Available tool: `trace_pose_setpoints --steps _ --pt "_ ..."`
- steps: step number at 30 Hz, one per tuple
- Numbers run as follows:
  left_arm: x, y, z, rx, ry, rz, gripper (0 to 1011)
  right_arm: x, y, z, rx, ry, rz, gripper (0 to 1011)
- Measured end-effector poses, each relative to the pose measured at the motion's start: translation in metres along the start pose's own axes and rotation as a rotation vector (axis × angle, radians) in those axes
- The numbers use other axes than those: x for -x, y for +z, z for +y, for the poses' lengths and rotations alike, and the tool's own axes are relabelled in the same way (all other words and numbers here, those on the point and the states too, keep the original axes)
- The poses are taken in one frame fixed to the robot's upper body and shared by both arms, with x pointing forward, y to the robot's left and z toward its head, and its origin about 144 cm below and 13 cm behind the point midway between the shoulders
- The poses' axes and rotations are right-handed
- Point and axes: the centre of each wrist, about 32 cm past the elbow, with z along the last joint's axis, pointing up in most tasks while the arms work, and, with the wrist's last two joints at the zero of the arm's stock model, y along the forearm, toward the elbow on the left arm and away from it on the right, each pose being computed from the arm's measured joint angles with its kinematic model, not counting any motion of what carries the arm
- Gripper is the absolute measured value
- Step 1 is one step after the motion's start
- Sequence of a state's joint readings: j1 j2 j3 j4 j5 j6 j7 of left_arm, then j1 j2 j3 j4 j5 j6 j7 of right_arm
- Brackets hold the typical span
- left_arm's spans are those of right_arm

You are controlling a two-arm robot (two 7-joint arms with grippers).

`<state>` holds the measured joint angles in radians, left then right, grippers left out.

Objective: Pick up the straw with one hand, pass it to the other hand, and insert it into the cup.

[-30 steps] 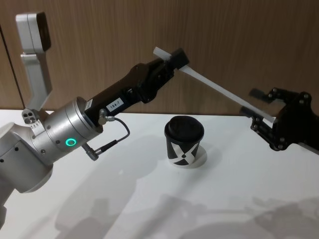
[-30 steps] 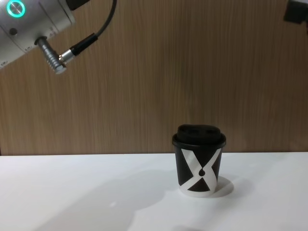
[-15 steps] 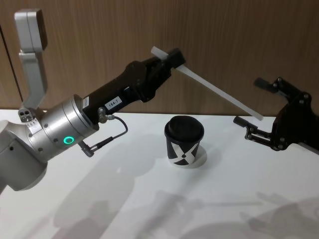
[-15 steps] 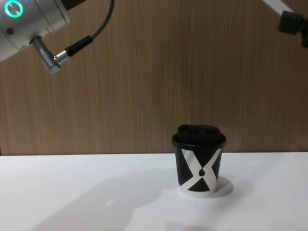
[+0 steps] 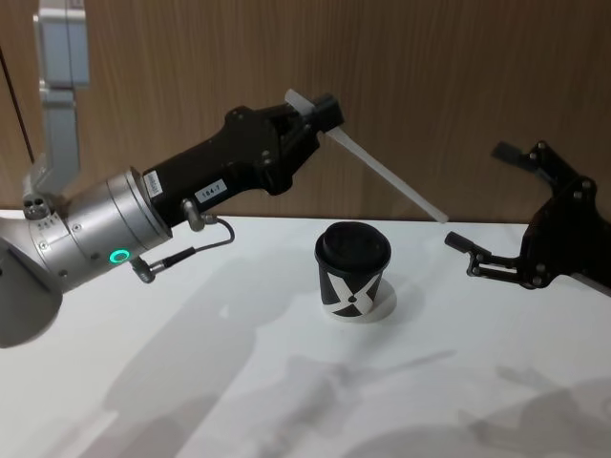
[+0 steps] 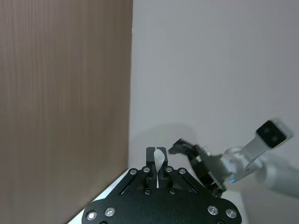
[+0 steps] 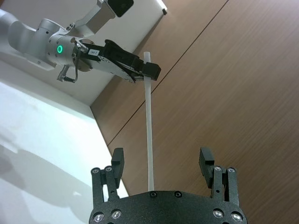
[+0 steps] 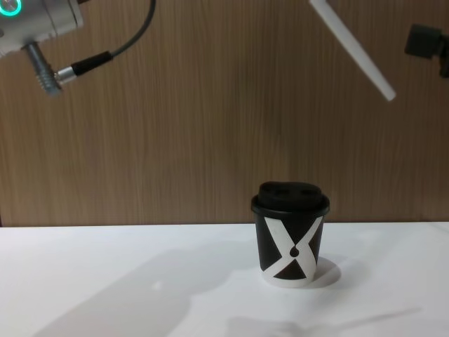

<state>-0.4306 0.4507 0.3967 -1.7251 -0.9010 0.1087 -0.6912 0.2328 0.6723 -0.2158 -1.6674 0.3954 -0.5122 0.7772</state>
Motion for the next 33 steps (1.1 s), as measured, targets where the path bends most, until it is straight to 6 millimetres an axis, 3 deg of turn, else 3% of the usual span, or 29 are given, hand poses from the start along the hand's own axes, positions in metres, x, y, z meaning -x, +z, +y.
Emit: trace_pose_setpoints --steps 21,33 --pt "0.001 0.037 -0.016 -0.267 0.08 -0.241 18 0.0 0.0 0.0 0.0 0.0 0.0 1001" --pt "-0.004 0.042 -0.034 -0.376 0.107 -0.281 19 0.0 0.0 0.0 0.0 0.0 0.0 1001"
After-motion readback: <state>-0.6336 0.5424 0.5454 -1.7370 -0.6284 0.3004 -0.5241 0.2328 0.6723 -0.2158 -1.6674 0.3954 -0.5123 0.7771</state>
